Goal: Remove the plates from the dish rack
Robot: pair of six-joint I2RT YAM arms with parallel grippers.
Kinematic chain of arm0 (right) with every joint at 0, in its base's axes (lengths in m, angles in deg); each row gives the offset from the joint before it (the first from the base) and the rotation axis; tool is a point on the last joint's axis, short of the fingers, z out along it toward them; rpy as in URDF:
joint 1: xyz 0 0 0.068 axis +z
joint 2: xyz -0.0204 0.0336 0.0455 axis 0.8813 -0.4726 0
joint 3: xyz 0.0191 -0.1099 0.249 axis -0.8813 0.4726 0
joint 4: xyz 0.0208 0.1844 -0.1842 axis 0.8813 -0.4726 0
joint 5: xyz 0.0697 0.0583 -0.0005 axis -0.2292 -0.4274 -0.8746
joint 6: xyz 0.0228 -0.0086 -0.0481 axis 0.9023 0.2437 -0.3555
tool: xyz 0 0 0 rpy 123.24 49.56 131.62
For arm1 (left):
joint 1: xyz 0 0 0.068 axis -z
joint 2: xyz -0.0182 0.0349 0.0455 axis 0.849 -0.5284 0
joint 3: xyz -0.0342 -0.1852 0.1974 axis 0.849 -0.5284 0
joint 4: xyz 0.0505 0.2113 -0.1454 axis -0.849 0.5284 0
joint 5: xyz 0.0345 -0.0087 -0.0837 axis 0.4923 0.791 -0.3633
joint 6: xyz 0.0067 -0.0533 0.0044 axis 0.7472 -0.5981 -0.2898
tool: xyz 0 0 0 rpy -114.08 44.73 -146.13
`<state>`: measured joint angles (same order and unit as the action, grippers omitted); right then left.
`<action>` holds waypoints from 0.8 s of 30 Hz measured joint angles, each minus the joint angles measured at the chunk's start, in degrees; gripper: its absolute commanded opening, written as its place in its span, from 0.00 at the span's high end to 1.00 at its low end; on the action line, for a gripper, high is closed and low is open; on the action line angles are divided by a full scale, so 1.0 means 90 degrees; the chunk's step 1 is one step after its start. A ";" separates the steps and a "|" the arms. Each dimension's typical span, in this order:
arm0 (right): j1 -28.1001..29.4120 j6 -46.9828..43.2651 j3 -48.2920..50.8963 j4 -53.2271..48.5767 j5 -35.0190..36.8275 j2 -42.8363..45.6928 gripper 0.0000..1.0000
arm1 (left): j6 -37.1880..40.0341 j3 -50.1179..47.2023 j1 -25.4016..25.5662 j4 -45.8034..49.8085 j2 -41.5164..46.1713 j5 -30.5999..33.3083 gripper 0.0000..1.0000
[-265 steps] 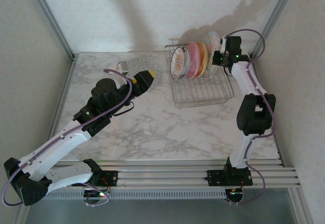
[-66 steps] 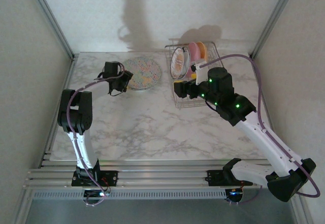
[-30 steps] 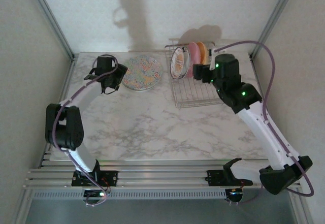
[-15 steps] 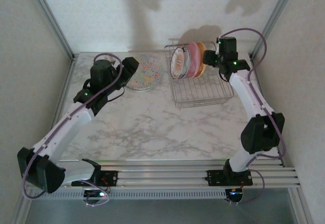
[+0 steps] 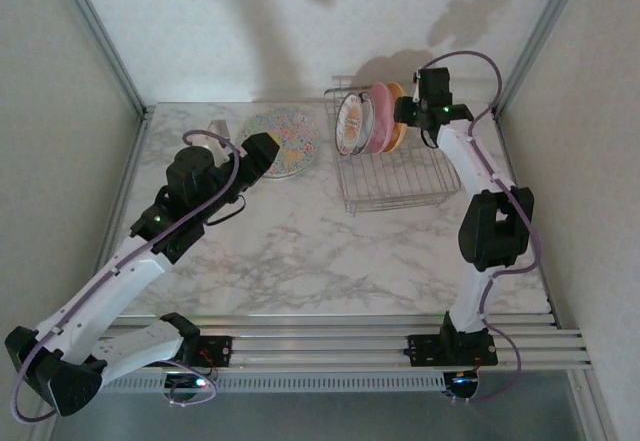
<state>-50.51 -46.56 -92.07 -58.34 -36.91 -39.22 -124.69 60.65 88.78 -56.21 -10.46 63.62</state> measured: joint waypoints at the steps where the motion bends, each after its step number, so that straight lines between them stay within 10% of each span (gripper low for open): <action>1: 0.0000 -0.0002 -0.0061 -0.0017 0.0000 -0.0068 0.48 | 0.0002 0.0000 0.0022 0.0000 0.0012 0.0027 0.26; 24: 0.0000 -0.0168 -0.1018 -0.0185 0.0216 -0.1071 0.61 | 0.0049 0.0000 0.0126 0.0015 0.0323 0.0406 0.26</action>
<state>-50.51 -48.07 -101.22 -60.00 -34.97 -48.86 -124.25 60.65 89.92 -56.07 -7.55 67.27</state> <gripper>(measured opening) 0.398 0.743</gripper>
